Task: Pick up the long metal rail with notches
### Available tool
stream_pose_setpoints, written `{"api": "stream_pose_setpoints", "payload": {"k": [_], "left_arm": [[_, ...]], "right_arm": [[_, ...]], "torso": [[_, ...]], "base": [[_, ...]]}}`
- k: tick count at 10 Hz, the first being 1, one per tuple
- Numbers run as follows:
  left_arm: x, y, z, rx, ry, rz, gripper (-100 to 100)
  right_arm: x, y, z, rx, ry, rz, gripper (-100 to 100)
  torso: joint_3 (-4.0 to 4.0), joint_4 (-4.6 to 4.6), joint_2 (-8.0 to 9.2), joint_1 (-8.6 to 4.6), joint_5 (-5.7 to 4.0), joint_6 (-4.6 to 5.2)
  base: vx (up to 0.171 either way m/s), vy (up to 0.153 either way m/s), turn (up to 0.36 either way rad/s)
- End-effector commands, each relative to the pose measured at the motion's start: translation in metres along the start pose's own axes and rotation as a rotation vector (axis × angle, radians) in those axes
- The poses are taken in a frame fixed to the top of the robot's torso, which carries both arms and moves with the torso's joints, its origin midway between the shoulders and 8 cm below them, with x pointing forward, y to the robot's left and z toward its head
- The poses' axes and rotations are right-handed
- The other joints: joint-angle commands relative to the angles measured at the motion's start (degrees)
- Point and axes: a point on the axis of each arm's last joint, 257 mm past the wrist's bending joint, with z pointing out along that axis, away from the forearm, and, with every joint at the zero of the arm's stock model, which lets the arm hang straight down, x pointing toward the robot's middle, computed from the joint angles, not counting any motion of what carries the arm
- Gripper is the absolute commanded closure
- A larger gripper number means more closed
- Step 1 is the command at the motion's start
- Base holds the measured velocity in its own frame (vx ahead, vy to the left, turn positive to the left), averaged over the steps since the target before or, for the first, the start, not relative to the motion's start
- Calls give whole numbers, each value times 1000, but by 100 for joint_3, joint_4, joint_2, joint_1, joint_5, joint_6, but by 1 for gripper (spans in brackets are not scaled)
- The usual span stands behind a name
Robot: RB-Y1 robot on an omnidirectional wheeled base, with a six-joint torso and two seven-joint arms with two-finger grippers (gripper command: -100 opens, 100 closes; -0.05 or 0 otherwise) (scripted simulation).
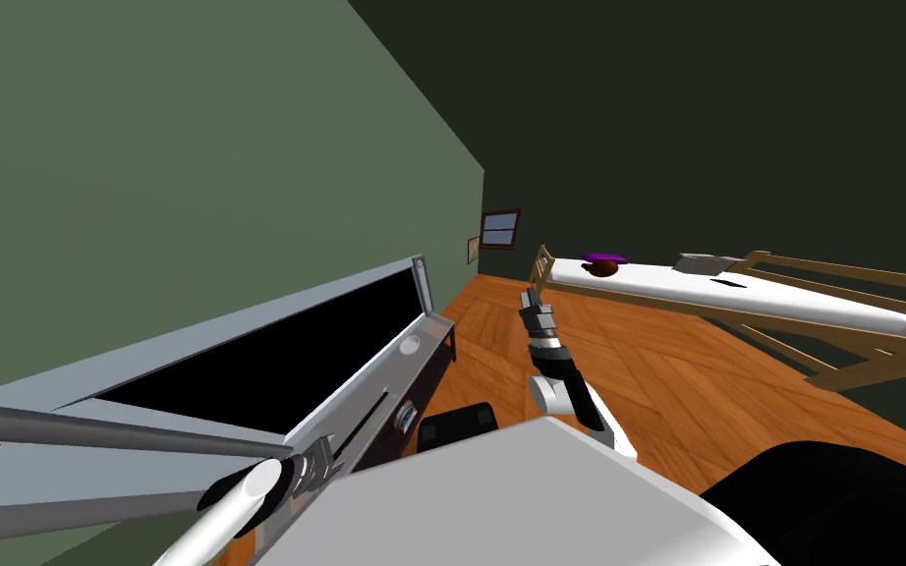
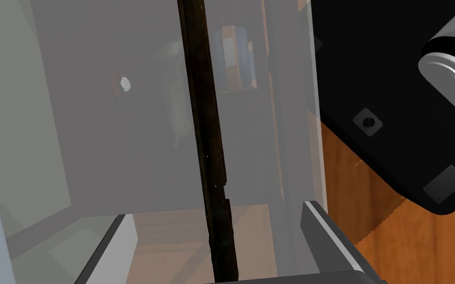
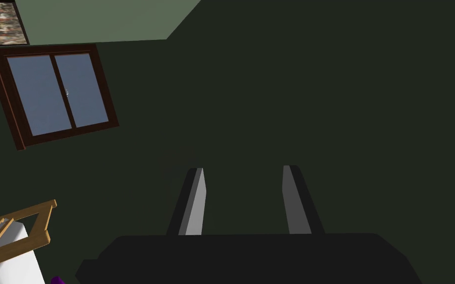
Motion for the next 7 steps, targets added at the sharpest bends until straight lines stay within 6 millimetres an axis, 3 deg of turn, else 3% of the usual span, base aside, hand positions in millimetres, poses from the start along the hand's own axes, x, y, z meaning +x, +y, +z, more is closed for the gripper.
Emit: {"api": "stream_pose_setpoints", "payload": {"k": [1,4,7], "left_arm": [[-8,4,1,-16,-8,-23,-100],[-35,21,-3,-81,-42,-126,-100],[-46,30,-5,-110,-55,-176,-100]], "right_arm": [[0,0,0,0,0,0,0],[0,0,0,0,0,0,0],[0,0,0,0,0,0,0]], "torso": [[0,0,0,0,0,0],[-2,-1,-4,1,0,1],[3,1,5,-4,0,-3]], "base": [[19,7,-70],[22,8,-147],[7,1,-58]]}}
